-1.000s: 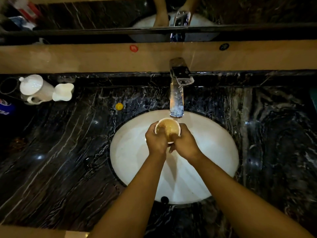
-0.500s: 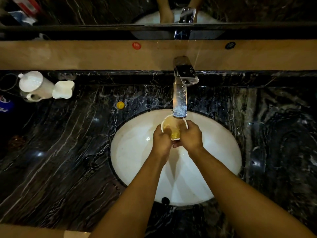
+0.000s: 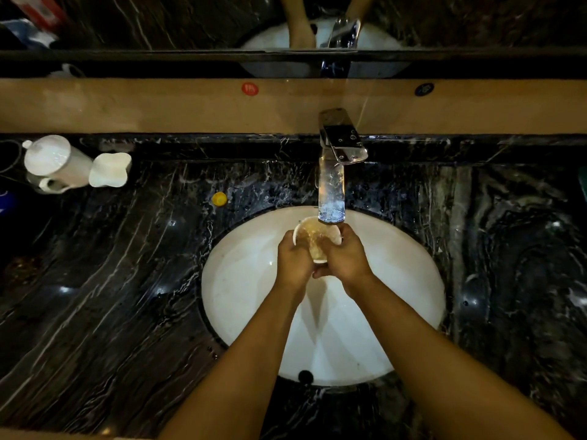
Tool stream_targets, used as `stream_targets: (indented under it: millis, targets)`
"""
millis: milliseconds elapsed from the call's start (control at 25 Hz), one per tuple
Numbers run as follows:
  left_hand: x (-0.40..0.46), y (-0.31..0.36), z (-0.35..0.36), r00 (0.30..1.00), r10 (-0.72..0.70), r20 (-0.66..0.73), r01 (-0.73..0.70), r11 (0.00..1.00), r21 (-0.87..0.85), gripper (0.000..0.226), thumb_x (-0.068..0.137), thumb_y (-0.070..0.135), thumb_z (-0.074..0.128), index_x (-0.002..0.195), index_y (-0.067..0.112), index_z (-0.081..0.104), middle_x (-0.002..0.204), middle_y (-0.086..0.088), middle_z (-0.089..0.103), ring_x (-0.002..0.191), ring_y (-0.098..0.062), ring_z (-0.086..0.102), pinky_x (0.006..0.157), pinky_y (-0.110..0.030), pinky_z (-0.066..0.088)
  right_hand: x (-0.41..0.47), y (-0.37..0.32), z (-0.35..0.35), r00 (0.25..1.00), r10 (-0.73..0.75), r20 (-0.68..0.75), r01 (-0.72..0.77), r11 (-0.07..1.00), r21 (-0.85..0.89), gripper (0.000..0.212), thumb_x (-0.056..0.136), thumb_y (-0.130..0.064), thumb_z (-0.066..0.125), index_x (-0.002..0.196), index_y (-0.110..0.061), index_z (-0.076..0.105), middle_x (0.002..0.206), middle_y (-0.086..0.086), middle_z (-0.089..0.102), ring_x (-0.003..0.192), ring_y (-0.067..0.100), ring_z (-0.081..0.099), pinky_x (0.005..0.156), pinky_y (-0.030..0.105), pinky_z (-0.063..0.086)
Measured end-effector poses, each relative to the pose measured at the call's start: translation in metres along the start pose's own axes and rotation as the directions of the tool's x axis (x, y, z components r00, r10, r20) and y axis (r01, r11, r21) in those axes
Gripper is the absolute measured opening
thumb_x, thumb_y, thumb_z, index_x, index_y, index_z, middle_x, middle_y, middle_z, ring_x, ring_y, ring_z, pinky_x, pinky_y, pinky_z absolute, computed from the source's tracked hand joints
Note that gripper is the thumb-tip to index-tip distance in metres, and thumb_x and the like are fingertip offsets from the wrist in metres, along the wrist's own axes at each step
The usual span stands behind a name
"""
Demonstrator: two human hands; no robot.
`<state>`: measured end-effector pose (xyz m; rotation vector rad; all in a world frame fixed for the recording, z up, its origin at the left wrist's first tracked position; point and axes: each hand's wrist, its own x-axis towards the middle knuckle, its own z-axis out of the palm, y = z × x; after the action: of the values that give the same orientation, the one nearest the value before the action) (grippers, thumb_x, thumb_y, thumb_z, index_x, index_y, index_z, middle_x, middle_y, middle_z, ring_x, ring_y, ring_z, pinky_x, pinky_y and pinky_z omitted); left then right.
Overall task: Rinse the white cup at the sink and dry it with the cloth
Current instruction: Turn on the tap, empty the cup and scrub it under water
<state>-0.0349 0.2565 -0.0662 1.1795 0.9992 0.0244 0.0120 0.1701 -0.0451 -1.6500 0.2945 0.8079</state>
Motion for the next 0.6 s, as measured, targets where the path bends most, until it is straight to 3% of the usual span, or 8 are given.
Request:
stream_targets:
  millis: [120,240,360,440,520,600]
  targets:
    - [-0.003,-0.005,-0.008,0.990,0.014,0.139,-0.005,0.998,-0.066,0.029,0.094,0.012,0.055,0.122,0.011,0.061,0.110,-0.023,0.071,0.085,-0.029,0.069,0.053,-0.032,0.053,0.003,-0.006,-0.002,0.999,0.031,-0.036,-0.034,0.996,-0.084,0.018,0.098,-0.026,0.054,0.113,-0.017,0.058,0.097,0.012,0.074,0.059,0.039,0.073,0.047,0.040,0.059]
    - [-0.003,-0.005,-0.014,0.981,-0.012,0.193,0.021,0.999,-0.045,0.049,0.073,-0.003,0.068,0.120,0.012,0.064,0.107,-0.016,0.073,0.087,-0.029,0.070,0.056,-0.031,0.054,0.003,-0.006,-0.010,0.999,0.012,0.050,-0.008,0.997,-0.078,0.021,0.102,-0.020,0.048,0.120,-0.018,0.058,0.107,0.014,0.071,0.066,0.043,0.074,0.049,0.040,0.058]
    - [0.000,-0.004,-0.009,0.999,0.033,0.029,-0.034,0.999,0.023,0.020,0.088,0.007,0.067,0.100,0.022,0.071,0.098,-0.008,0.076,0.091,-0.030,0.074,0.063,-0.038,0.061,-0.001,-0.002,-0.014,0.993,-0.013,0.119,0.012,1.000,0.004,0.031,0.098,-0.006,0.050,0.124,-0.021,0.057,0.112,0.012,0.070,0.072,0.031,0.075,0.050,0.035,0.058]
    - [0.001,0.002,0.000,0.997,0.056,-0.046,-0.053,0.997,0.052,0.013,0.095,0.016,0.062,0.092,0.025,0.071,0.097,-0.008,0.077,0.093,-0.032,0.074,0.076,-0.047,0.063,-0.005,0.001,-0.015,0.991,-0.010,0.137,0.006,1.000,0.030,0.039,0.092,0.002,0.054,0.120,-0.024,0.056,0.108,0.010,0.070,0.068,0.024,0.075,0.052,0.036,0.059]
    - [0.003,0.005,0.003,0.998,0.055,-0.040,-0.051,0.994,0.093,0.014,0.098,0.018,0.058,0.096,0.022,0.071,0.100,-0.011,0.076,0.094,-0.033,0.073,0.078,-0.047,0.061,-0.005,0.003,-0.020,0.993,-0.020,0.120,0.024,0.999,-0.026,0.044,0.085,0.004,0.064,0.118,-0.022,0.055,0.106,0.010,0.070,0.073,0.026,0.075,0.059,0.039,0.061]
    - [0.004,0.007,-0.001,0.996,0.035,0.077,-0.044,0.992,0.116,0.017,0.102,0.020,0.053,0.104,0.015,0.069,0.100,-0.016,0.076,0.086,-0.034,0.074,0.065,-0.045,0.062,-0.002,0.001,-0.025,0.995,-0.049,0.088,0.061,0.987,-0.148,0.041,0.083,-0.006,0.076,0.117,-0.016,0.055,0.104,0.010,0.070,0.082,0.031,0.074,0.065,0.045,0.062]
